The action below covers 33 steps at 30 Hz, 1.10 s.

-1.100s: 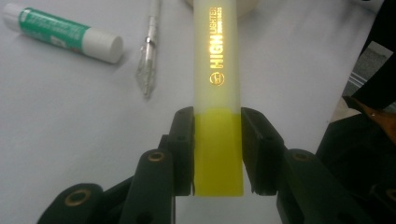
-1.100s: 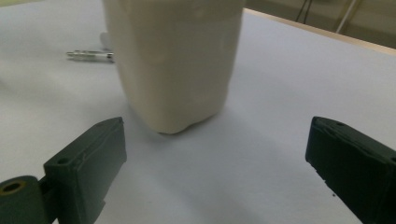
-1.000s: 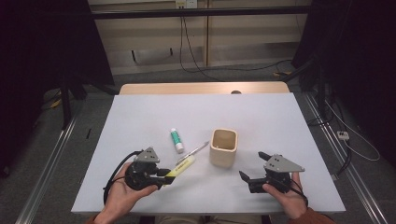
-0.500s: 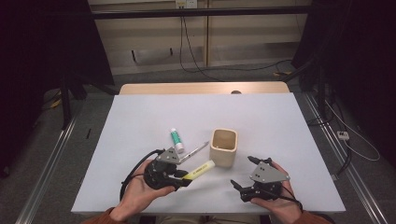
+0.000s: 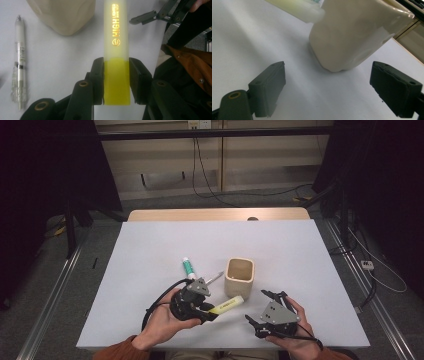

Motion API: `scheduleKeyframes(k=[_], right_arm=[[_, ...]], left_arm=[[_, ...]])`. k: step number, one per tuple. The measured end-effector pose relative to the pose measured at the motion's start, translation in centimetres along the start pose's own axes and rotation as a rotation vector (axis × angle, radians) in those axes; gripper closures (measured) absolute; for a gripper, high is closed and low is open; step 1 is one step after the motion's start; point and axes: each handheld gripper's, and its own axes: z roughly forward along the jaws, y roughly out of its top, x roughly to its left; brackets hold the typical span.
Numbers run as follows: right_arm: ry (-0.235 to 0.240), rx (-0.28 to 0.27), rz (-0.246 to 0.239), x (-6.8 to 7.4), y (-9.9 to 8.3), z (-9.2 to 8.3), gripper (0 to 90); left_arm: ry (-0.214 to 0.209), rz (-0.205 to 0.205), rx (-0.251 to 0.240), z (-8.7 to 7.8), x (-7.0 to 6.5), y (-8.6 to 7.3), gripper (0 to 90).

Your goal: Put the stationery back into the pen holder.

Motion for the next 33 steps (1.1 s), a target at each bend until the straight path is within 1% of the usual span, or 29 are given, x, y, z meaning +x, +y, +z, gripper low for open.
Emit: scheduleKeyframes(k=[2,3,4,6,7,10,11,14,19,20,21,22,24,26,27,28,29,32,33], right_arm=[[0.004,0.011,-0.016,0.1,0.0,0.1,15.3],[-0.004,0.012,-0.027,0.2,0.0,0.1,16.1],[-0.013,0.013,-0.052,0.3,0.1,0.1,16.2],[-0.013,0.006,-0.06,0.5,0.2,-0.1,18.6],[-0.017,0.002,-0.075,0.5,0.3,-0.1,19.5],[-0.028,-0.004,-0.134,0.9,0.4,-0.1,23.9],[-0.031,0.0,-0.156,1.0,0.4,-0.1,25.7],[-0.041,0.005,-0.21,1.4,0.4,0.0,27.5],[-0.061,0.001,-0.279,1.8,0.5,-0.1,31.3],[-0.063,0.003,-0.29,1.8,0.6,-0.1,32.2],[-0.068,0.002,-0.309,1.9,0.6,-0.1,32.6],[-0.07,0.005,-0.313,2.0,0.6,-0.1,33.0],[-0.082,0.008,-0.336,2.1,0.7,-0.1,33.5],[-0.084,0.009,-0.346,2.2,0.7,-0.1,34.1],[-0.084,0.009,-0.359,2.3,0.7,-0.1,35.3],[-0.08,0.009,-0.357,2.3,0.7,-0.1,36.8],[-0.082,0.008,-0.368,2.4,0.7,-0.1,37.4],[-0.086,0.004,-0.397,2.6,0.8,-0.1,40.4],[-0.082,0.005,-0.397,2.6,0.8,-0.1,41.0]], left_arm=[[0.006,0.005,0.008,0.3,-0.1,0.3,67.4],[-0.004,0.009,0.01,0.3,-0.1,0.5,67.3],[-0.004,0.016,0.017,0.3,-0.1,0.6,67.4],[-0.016,0.008,0.01,0.5,-0.2,0.9,67.4],[-0.016,0.016,0.017,0.6,-0.2,1.1,67.4],[-0.012,0.016,0.023,1.1,-0.2,1.5,67.3],[-0.005,0.028,0.035,1.2,-0.1,1.7,67.3],[-0.014,0.027,0.03,1.4,-0.2,2.1,67.4],[-0.021,0.039,0.038,1.6,-0.2,2.3,67.3],[-0.026,0.031,0.035,1.8,-0.2,2.3,67.4],[-0.032,0.03,0.042,1.9,-0.2,2.4,67.4],[-0.029,0.035,0.053,2.0,-0.1,2.5,67.3],[-0.029,0.026,0.05,2.4,-0.1,2.6,67.4],[-0.029,0.033,0.056,2.7,-0.1,2.6,67.3],[-0.033,0.031,0.06,2.8,-0.2,2.6,67.4],[-0.034,0.023,0.055,3.1,-0.3,2.6,67.4],[-0.039,0.039,0.077,3.2,-0.2,2.8,67.4],[-0.039,0.027,0.076,3.7,-0.4,3.1,67.3],[-0.043,0.041,0.086,3.8,-0.4,3.3,67.4]])
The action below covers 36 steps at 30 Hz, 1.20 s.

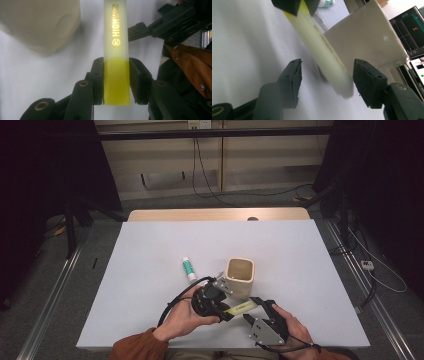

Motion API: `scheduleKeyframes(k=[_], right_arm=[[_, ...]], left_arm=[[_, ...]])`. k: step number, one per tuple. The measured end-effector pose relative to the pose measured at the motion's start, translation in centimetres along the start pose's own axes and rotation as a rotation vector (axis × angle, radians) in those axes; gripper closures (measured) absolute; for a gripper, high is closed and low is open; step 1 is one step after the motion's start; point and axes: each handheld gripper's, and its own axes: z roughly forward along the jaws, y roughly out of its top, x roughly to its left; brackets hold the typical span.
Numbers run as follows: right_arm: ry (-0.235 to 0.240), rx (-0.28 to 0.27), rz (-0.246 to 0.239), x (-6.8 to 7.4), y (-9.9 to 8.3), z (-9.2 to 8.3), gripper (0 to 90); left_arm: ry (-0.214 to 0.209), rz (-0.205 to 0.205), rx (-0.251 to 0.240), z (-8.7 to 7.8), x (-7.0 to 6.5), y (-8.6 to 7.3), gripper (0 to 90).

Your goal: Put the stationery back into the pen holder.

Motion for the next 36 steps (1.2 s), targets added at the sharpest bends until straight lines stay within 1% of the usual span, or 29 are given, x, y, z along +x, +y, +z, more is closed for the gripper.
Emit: scheduleKeyframes(k=[1,3,4,5,6,7,8,9,10,12,13,14,15,17,18,20,22,23,24,26,27,29,30,31,32,33,34,35,36], right_arm=[[0.003,-0.004,0.001,0.0,0.0,0.0,41.6],[-0.001,-0.011,-0.001,0.1,0.1,0.0,43.8],[-0.004,-0.018,-0.008,0.1,0.1,0.0,45.3],[-0.004,-0.022,-0.012,0.1,0.2,-0.1,46.6],[-0.004,-0.025,-0.017,0.1,0.2,-0.1,48.0],[-0.006,-0.026,-0.024,0.1,0.2,-0.1,49.9],[-0.008,-0.03,-0.043,0.2,0.3,-0.1,51.4],[-0.011,-0.034,-0.063,0.2,0.3,-0.1,53.2],[-0.013,-0.038,-0.086,0.2,0.4,-0.2,55.3],[-0.021,-0.035,-0.118,0.4,0.4,-0.2,58.2],[-0.033,-0.032,-0.157,0.5,0.5,-0.2,59.7],[-0.042,-0.025,-0.183,0.7,0.5,-0.2,61.0],[-0.049,-0.023,-0.209,0.8,0.5,-0.1,62.3],[-0.06,-0.018,-0.247,1.1,0.5,-0.1,64.7],[-0.055,-0.025,-0.256,1.2,0.6,-0.1,65.8],[-0.056,-0.031,-0.264,1.2,0.6,-0.1,68.0],[-0.053,-0.028,-0.259,1.3,0.6,-0.1,69.4],[-0.053,-0.033,-0.277,1.3,0.5,-0.1,70.5],[-0.048,-0.027,-0.279,1.3,0.4,0.0,71.4],[-0.042,-0.027,-0.281,1.3,0.4,0.0,73.0],[-0.037,-0.028,-0.285,1.3,0.4,0.0,74.4],[-0.027,-0.031,-0.275,1.3,0.4,0.0,76.2],[-0.032,-0.035,-0.277,1.3,0.4,0.0,76.4],[-0.029,-0.034,-0.272,1.3,0.4,0.0,76.5],[-0.025,-0.035,-0.264,1.4,0.4,0.0,77.2],[-0.019,-0.039,-0.273,1.3,0.4,0.0,77.7],[-0.012,-0.036,-0.264,1.4,0.4,0.0,77.8],[-0.007,-0.041,-0.265,1.3,0.4,0.0,77.9],[-0.006,-0.042,-0.265,1.3,0.4,0.0,77.9]], left_arm=[[-0.008,-0.013,-0.016,0.2,-0.1,0.2,67.4],[-0.004,0.002,-0.003,0.2,-0.2,0.6,67.4],[-0.011,-0.009,-0.009,0.4,-0.3,0.7,67.3],[-0.013,0.013,0.01,0.4,-0.2,0.8,67.4],[-0.018,0.001,0.009,0.6,-0.3,0.9,67.3],[-0.016,0.004,0.016,0.7,-0.3,1.0,67.4],[-0.023,-0.003,0.011,0.8,-0.3,1.0,67.4],[-0.024,-0.001,0.013,0.8,-0.3,1.1,67.4],[-0.025,-0.011,0.005,0.9,-0.3,1.1,67.4],[-0.022,-0.005,0.012,0.9,-0.2,1.2,67.4],[-0.023,-0.01,0.013,1.0,-0.1,1.2,67.3],[-0.027,-0.023,0.009,1.0,-0.2,1.1,67.3],[-0.024,-0.018,0.013,1.0,-0.1,1.1,67.3],[-0.028,-0.023,0.012,1.1,0.0,1.1,67.3],[-0.026,-0.021,0.013,1.0,0.0,1.1,67.3],[-0.03,-0.033,0.005,1.2,0.0,1.1,67.3],[-0.032,-0.033,0.008,1.2,0.1,1.1,67.3],[-0.036,-0.047,-0.002,1.2,0.1,1.1,67.3],[-0.035,-0.044,-0.002,1.1,0.1,1.1,67.3],[-0.038,-0.07,-0.022,1.1,0.2,1.0,67.2],[-0.045,-0.07,-0.027,0.9,0.4,0.9,67.2],[-0.059,-0.09,-0.046,0.8,0.6,0.8,67.1],[-0.065,-0.085,-0.047,0.7,0.6,0.8,67.1],[-0.073,-0.09,-0.055,0.8,0.6,0.7,67.0],[-0.06,-0.088,-0.051,0.7,0.6,0.7,66.9],[-0.07,-0.092,-0.053,0.8,0.6,0.6,66.8],[-0.071,-0.094,-0.059,0.8,0.6,0.5,66.7],[-0.075,-0.096,-0.062,0.8,0.6,0.4,66.5],[-0.062,-0.093,-0.06,0.8,0.6,0.3,66.4]])
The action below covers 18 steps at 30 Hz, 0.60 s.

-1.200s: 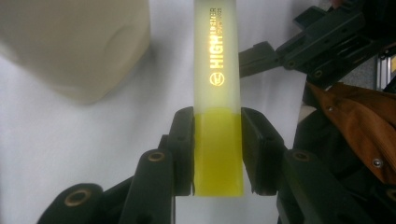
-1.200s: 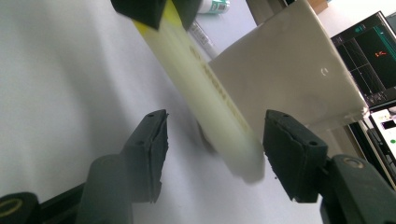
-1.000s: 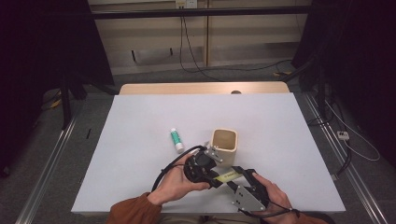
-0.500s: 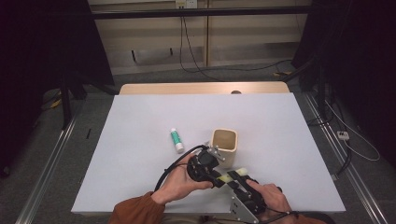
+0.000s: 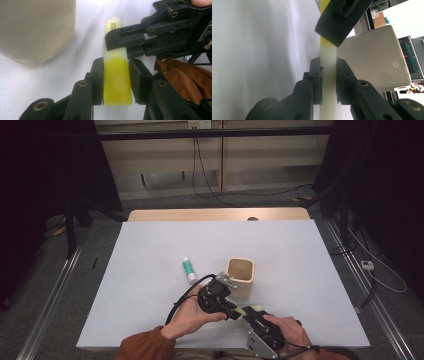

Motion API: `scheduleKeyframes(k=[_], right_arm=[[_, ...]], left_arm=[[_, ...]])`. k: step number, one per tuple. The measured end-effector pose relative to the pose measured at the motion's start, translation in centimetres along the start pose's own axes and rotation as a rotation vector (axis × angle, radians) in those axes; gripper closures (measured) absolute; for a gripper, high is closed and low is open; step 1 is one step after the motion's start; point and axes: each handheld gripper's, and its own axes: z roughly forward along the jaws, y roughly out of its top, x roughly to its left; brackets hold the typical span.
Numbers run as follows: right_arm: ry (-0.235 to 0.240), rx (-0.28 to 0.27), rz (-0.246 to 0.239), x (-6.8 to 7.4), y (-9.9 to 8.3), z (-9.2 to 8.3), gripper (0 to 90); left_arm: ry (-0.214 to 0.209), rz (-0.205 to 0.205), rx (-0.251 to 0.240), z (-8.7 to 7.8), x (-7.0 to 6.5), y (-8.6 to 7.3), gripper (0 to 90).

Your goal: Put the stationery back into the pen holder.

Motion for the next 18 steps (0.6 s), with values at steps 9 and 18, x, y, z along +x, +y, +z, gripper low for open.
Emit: scheduleKeyframes(k=[9,18], right_arm=[[-0.008,0.007,0.069,-0.6,-0.4,-0.2,78.0],[0.015,-0.002,0.217,-1.5,-1.3,-0.1,77.9]], left_arm=[[0.042,-0.007,-0.071,-1.4,0.0,-1.6,51.0],[0.144,0.009,-0.133,-2.5,1.0,-4.1,26.5]])
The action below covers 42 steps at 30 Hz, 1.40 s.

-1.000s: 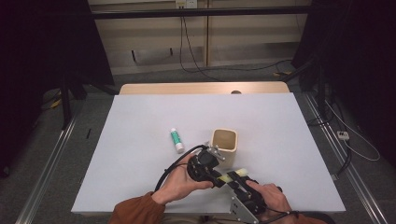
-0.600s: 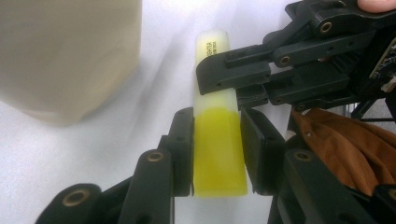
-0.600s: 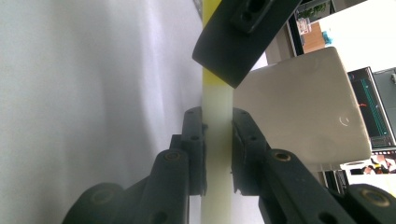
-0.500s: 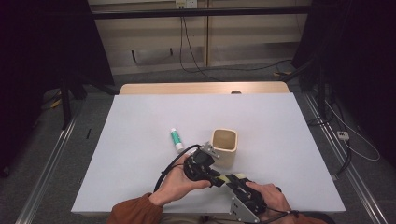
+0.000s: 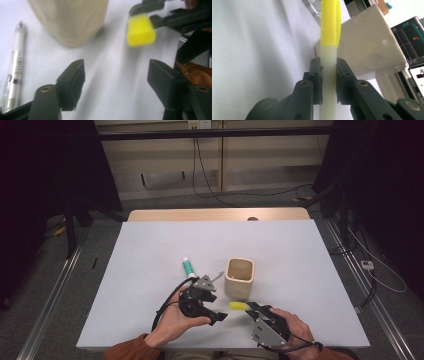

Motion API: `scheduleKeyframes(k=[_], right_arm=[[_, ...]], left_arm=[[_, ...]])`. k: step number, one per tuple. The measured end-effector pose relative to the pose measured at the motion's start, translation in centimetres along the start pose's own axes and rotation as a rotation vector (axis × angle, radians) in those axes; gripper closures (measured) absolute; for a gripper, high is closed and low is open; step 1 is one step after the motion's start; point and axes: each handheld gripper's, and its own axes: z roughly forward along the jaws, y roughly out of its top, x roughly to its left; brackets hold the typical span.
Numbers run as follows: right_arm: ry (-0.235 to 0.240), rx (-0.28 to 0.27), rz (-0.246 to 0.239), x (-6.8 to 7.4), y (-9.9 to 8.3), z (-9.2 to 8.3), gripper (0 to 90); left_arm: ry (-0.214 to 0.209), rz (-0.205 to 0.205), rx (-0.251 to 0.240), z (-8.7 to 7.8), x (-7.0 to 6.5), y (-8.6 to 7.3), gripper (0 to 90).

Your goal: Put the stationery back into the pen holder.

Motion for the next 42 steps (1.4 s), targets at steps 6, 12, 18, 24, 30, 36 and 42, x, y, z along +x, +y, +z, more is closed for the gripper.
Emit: scheduleKeyframes(k=[6,12,18,24,30,36,42], right_arm=[[0.021,-0.013,0.097,-0.6,-0.3,-0.1,77.9],[0.036,-0.02,0.138,-0.8,-0.4,-0.1,77.9],[0.044,-0.031,0.177,-1.1,-0.7,-0.3,77.9],[0.066,-0.058,0.296,-1.7,-0.9,-0.7,77.9],[0.087,-0.095,0.377,-2.4,-1.1,-0.5,77.9],[0.112,-0.132,0.482,-3.0,-1.3,-0.8,77.8],[0.128,-0.165,0.586,-3.6,-1.5,-1.0,77.8]], left_arm=[[0.053,-0.018,-0.056,-1.1,0.9,-1.6,13.8],[0.079,-0.08,-0.108,-2.8,1.6,-3.3,8.5],[0.173,-0.064,-0.148,-4.4,2.0,-4.8,7.7],[0.235,-0.098,-0.179,-5.2,2.9,-6.8,7.0],[0.267,-0.116,-0.259,-6.1,2.9,-8.5,7.0],[0.274,-0.145,-0.323,-6.6,3.1,-9.4,7.0],[0.284,-0.175,-0.331,-6.7,3.4,-10.3,7.0]])
